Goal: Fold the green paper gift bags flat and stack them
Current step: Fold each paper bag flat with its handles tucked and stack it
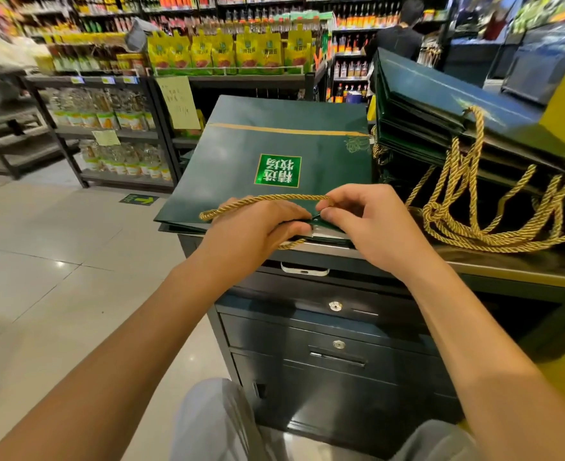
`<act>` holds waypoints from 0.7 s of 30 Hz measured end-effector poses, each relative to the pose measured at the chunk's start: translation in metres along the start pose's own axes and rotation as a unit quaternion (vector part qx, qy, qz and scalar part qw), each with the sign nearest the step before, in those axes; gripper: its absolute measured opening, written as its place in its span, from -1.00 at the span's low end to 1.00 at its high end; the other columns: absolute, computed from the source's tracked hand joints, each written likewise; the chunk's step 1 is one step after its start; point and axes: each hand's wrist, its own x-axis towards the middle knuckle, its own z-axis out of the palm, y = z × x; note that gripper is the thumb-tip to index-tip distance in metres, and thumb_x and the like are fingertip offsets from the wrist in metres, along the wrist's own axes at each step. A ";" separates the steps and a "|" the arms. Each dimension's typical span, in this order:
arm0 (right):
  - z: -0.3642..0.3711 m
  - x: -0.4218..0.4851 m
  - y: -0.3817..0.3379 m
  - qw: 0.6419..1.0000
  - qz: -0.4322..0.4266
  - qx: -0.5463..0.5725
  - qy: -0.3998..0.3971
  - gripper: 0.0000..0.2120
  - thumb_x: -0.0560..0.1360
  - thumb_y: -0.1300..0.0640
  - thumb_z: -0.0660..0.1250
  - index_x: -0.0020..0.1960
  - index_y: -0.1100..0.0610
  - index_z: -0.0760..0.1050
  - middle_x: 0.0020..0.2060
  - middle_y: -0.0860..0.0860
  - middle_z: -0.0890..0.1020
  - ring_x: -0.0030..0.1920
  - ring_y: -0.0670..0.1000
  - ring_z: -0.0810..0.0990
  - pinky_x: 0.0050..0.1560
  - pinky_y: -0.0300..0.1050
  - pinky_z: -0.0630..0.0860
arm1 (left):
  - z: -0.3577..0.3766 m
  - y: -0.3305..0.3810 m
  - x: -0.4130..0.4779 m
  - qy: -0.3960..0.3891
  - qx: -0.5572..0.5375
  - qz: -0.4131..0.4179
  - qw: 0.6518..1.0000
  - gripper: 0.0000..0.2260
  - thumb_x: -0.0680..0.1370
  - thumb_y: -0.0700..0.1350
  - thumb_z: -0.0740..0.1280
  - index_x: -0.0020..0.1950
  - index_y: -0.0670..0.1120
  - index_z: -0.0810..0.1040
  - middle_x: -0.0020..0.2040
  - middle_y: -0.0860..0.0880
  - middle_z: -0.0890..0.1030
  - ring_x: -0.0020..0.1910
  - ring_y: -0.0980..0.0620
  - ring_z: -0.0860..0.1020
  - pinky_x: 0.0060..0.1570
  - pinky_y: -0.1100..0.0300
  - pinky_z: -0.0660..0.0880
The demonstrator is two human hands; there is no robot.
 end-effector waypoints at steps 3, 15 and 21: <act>0.000 0.000 -0.001 1.000 -0.004 -0.019 0.006 -0.90 0.59 0.15 0.38 0.03 0.02 0.68 -0.21 -0.17 0.65 -0.16 -0.15 0.60 -0.05 -0.17 0.56 | -0.001 0.001 0.002 -0.010 0.006 -0.008 1.000 -0.66 0.66 0.15 0.19 0.35 0.12 0.59 0.29 0.10 0.63 0.27 0.01 0.56 0.35 -0.05 0.42; 0.003 -0.003 -0.005 0.996 -0.040 -0.084 -0.002 -0.84 0.62 0.20 0.32 0.10 0.05 0.66 -0.04 -0.05 0.64 0.02 -0.04 0.57 0.14 0.01 0.51 | -0.007 0.010 0.002 -0.033 0.053 -0.027 0.998 -0.70 0.70 0.12 0.15 0.32 0.12 0.58 0.22 0.06 0.64 0.20 -0.02 0.57 0.25 0.00 0.47; 0.001 0.000 -0.005 0.990 -0.067 -0.116 -0.031 -0.82 0.63 0.22 0.29 0.10 0.05 0.65 -0.06 -0.05 0.57 -0.01 -0.03 0.52 0.09 0.00 0.49 | -0.010 0.009 0.002 -0.013 0.078 -0.013 0.997 -0.68 0.69 0.13 0.17 0.28 0.07 0.62 0.12 0.00 0.67 0.09 -0.02 0.59 0.05 0.08 0.52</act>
